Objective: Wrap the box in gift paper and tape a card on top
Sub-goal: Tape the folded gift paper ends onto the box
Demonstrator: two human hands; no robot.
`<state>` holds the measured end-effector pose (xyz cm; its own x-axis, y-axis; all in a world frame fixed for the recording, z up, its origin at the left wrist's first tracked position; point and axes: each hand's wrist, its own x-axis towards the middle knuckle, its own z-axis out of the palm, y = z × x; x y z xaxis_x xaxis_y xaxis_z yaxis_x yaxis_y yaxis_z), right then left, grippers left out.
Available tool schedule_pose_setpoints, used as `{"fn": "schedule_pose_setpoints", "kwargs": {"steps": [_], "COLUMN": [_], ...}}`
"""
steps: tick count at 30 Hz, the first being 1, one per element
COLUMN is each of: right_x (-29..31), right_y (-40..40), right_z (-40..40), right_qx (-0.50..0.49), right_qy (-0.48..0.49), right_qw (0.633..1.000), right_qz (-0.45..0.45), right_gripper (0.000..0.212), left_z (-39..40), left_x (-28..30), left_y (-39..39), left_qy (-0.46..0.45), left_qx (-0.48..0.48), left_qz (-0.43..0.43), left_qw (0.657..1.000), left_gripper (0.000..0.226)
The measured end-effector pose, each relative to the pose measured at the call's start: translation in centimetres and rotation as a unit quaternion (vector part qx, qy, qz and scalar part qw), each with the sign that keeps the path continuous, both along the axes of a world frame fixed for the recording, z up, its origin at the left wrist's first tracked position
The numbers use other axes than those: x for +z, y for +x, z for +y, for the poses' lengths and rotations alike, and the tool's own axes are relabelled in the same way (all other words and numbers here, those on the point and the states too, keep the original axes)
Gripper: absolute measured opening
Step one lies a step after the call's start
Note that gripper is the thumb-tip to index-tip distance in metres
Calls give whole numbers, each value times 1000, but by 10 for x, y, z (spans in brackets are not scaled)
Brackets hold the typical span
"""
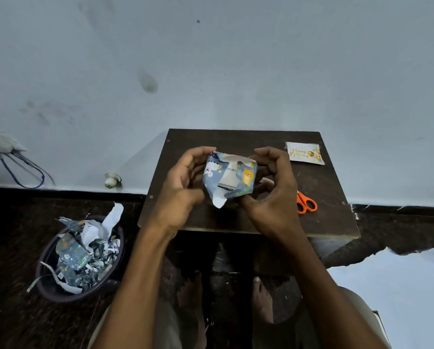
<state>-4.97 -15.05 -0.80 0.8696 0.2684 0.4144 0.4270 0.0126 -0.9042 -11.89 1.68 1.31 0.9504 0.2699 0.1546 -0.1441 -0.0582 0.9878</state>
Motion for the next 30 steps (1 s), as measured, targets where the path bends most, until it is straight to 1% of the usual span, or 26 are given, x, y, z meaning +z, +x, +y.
{"fn": "schedule_pose_setpoints", "kwargs": {"steps": [1, 3, 4, 6, 8, 10, 15, 18, 23, 27, 30], "right_x": [0, 0, 0, 0, 0, 0, 0, 1, 1, 2, 5], "right_y": [-1, -2, -2, -2, -2, -2, -2, -6, -6, -6, -4], "right_z": [-1, -1, -2, -2, -2, -2, -4, -2, -1, 0, -2], "right_qx": [6, 31, 44, 61, 65, 61, 40, 21, 9, 9, 36], "right_qy": [-1, -7, -15, -37, -55, -62, -110, -129, -100, -82, -62], "right_qw": [1000, 999, 999, 997, 995, 994, 988, 984, 992, 995, 997], "right_qz": [2, 3, -4, -27, -55, -70, -100, -121, -82, -64, -42], "right_gripper": [69, 63, 60, 49, 39, 35, 37, 39, 31, 28, 29], "left_z": [0, 0, 0, -1, -4, -5, -8, -9, -6, -7, -7], "left_x": [-2, -5, -7, -7, -7, -6, -5, -4, -2, -2, -2], "left_y": [-1, -1, -1, -2, -2, -3, -5, -7, -8, -7, -6], "left_qy": [35, 82, 85, 60, 40, 38, 60, 47, 43, 33, 39], "left_qx": [-10, 5, 13, 24, 33, 42, 63, 65, 40, 55, 68], "left_qz": [8, 18, 19, 23, 27, 33, 25, 17, 2, 9, 20], "left_qw": [999, 996, 996, 998, 998, 998, 996, 997, 998, 998, 997], "left_gripper": [69, 68, 67, 66, 68, 69, 74, 65, 39, 38, 34]}}
